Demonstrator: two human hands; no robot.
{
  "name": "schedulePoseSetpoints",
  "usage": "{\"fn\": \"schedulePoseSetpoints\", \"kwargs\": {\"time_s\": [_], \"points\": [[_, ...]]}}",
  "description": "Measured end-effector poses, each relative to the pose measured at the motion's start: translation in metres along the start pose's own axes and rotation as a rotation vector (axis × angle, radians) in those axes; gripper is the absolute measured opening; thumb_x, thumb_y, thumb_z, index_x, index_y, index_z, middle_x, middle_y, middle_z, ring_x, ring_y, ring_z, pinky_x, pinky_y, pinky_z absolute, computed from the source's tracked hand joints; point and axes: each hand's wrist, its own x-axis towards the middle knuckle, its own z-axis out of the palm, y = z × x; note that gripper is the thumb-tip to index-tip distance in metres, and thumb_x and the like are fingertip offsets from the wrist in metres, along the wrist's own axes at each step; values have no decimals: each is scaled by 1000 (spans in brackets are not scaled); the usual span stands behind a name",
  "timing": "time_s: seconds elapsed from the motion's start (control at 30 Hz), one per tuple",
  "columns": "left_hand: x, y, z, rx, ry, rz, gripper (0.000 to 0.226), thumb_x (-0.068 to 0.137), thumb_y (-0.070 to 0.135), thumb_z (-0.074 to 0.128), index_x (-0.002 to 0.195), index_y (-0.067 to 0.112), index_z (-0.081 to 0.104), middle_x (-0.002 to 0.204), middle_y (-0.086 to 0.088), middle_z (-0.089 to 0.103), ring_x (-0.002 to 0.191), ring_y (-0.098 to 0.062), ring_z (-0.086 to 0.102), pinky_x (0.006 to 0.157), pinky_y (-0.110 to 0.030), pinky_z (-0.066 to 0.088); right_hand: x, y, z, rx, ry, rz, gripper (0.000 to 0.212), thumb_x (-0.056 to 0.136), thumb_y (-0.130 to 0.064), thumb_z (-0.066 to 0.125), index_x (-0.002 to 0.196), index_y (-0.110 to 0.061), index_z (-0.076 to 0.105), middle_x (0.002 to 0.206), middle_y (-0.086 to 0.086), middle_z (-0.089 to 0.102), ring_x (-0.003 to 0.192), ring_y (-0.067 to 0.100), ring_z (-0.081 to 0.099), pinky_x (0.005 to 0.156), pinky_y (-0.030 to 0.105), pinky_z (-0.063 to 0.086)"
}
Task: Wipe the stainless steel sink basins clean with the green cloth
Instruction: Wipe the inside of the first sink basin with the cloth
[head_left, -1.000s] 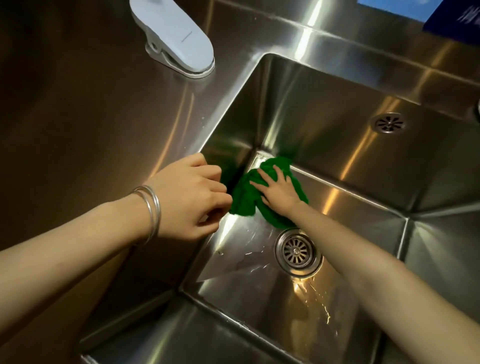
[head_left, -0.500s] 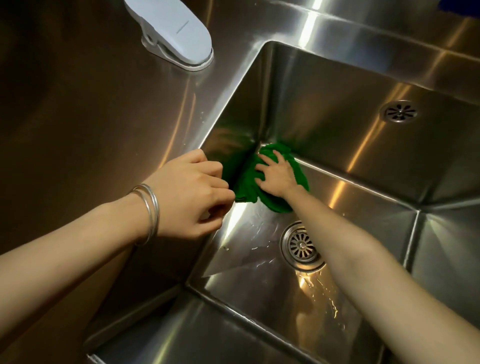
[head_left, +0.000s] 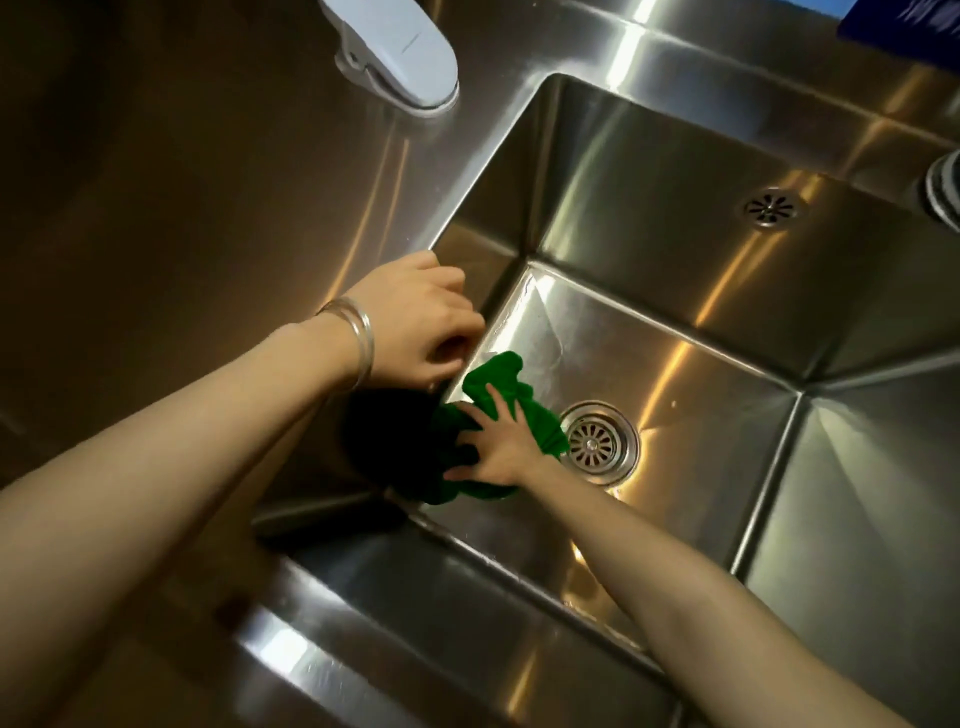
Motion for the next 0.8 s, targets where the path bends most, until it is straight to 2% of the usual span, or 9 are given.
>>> {"fn": "schedulePoseSetpoints", "kwargs": {"time_s": [0.1, 0.2, 0.33, 0.4, 0.53, 0.7, 0.8], "points": [[-20, 29, -3, -15, 9, -115, 27, 71, 35, 37, 64, 22, 59, 59, 6, 58, 63, -21, 53, 61, -26, 24, -16, -22, 24, -75, -36, 20, 56, 81, -60, 55, 131, -35, 48, 157, -6, 7, 141, 41, -15, 112, 64, -1], [-65, 81, -15, -112, -77, -242, 30, 72, 36, 35, 64, 24, 61, 61, 8, 57, 62, -18, 54, 59, -25, 38, -25, -30, 25, -100, -58, 26, 54, 83, -53, 57, 133, -33, 45, 158, -3, 4, 140, 43, -14, 109, 67, 2], [-123, 131, -28, -206, -134, -487, 34, 83, 36, 35, 69, 23, 64, 67, 7, 60, 64, -16, 54, 58, -29, 45, -37, -33, 29, -198, -144, -49, 74, 81, -55, 60, 143, -44, 21, 158, 3, -6, 139, 48, -14, 106, 70, 6], [-138, 138, -24, -207, -160, -572, 38, 86, 37, 34, 70, 22, 65, 69, 7, 61, 66, -16, 55, 57, -30, 47, -45, -31, 34, -341, -158, -99, 72, 86, -51, 56, 144, -47, 13, 158, 4, -9, 138, 51, -12, 104, 71, 12], [-147, 132, -19, -201, -137, -571, 37, 90, 34, 34, 79, 19, 66, 79, 3, 64, 77, -19, 57, 64, -32, 49, -69, -28, 55, -400, -140, -118, 53, 98, -26, 42, 145, -38, 22, 157, 7, 0, 139, 50, -1, 102, 68, 23], [-144, 127, -9, -194, -122, -454, 40, 94, 30, 33, 82, 15, 67, 81, 0, 64, 79, -22, 59, 67, -31, 49, -82, -30, 51, -381, -157, -139, 41, 95, -24, 44, 136, -27, 40, 149, 9, 22, 134, 44, 17, 99, 59, 31], [-141, 126, 0, -283, -114, -476, 53, 99, 34, 20, 87, 12, 66, 84, -2, 64, 80, -22, 59, 68, -32, 51, -79, -33, 30, -78, -157, -104, 46, 94, -27, 46, 138, -33, 37, 146, 7, 29, 128, 41, 29, 100, 54, 35]]}}
